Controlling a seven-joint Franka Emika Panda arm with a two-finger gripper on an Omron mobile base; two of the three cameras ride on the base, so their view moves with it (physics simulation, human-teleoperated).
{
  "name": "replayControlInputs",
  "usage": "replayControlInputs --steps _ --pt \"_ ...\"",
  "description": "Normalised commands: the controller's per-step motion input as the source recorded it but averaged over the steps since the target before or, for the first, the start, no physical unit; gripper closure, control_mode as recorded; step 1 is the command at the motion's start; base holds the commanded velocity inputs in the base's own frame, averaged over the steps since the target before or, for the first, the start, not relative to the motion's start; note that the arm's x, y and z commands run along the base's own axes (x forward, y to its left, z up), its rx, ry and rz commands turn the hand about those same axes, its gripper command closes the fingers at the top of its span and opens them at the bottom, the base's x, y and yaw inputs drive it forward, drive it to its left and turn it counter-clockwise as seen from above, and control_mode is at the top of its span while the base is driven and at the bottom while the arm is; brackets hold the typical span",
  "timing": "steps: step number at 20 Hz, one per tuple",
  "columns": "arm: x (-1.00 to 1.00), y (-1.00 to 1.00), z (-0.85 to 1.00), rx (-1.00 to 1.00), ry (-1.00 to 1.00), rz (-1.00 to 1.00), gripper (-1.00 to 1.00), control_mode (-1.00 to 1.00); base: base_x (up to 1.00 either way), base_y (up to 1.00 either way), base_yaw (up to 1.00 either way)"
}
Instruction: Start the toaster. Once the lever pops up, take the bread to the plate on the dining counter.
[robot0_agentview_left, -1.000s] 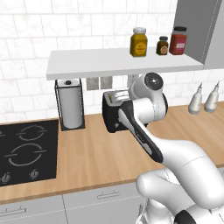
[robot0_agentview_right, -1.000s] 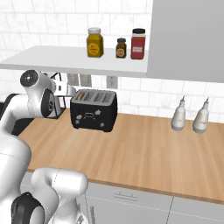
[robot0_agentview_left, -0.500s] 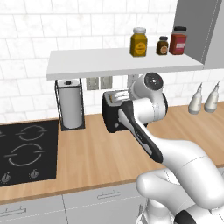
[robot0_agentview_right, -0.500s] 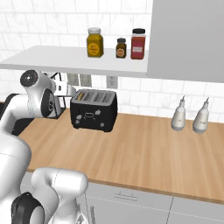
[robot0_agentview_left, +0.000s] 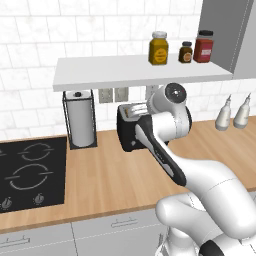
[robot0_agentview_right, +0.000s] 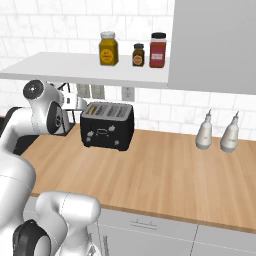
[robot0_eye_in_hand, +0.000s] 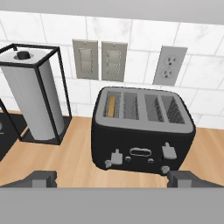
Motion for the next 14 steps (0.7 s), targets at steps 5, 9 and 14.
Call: replayControlInputs --steps 5,9,14 --pt "0.00 0.00 0.00 0.00 0.00 0.00 -1.00 -1.00 0.00 0.00 0.00" --pt "0.00 0.00 0.00 0.00 0.00 0.00 -1.00 -1.00 0.00 0.00 0.00" --pt "0.00 0.00 0.00 0.00 0.00 0.00 -1.00 -1.00 0.00 0.00 0.00"
